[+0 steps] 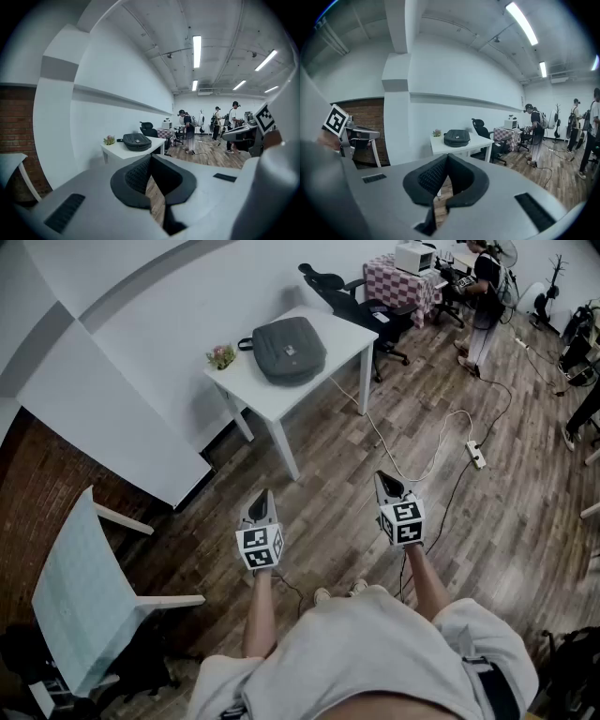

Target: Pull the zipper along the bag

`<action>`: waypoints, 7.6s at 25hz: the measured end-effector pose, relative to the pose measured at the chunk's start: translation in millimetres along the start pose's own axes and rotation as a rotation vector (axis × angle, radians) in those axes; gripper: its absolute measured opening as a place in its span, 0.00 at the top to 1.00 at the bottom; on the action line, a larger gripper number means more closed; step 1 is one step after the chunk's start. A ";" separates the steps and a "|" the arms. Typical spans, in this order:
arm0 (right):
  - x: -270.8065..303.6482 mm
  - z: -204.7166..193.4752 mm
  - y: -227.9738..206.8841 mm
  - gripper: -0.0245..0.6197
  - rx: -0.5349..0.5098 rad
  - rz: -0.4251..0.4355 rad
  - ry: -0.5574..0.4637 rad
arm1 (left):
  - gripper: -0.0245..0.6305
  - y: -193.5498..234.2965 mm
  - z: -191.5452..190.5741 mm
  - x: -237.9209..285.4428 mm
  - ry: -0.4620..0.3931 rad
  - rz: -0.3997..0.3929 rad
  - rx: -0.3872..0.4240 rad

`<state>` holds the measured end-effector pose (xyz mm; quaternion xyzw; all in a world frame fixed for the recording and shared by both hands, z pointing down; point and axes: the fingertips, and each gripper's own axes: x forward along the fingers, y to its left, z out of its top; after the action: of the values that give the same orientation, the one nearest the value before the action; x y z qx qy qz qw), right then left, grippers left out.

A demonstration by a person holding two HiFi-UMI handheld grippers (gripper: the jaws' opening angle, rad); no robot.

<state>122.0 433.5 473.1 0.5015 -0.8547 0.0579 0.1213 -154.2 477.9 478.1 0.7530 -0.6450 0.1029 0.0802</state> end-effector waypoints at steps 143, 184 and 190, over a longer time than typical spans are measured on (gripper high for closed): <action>677.9 2.1 -240.3 0.94 -0.008 0.261 0.348 | 0.70 52.1 -31.8 701.8 0.594 -0.575 0.877; 792.9 -41.3 -249.4 0.65 -0.307 0.343 0.460 | 0.85 49.8 -17.4 701.0 0.608 -0.652 0.802; 808.0 -40.7 -247.9 0.68 -0.371 0.375 0.454 | 0.85 50.2 -19.0 701.8 0.615 -0.664 0.807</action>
<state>-33.9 -360.3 721.1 0.2794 -0.8791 0.0331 0.3847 -101.7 -195.2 677.3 0.8208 -0.2331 0.5215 -0.0011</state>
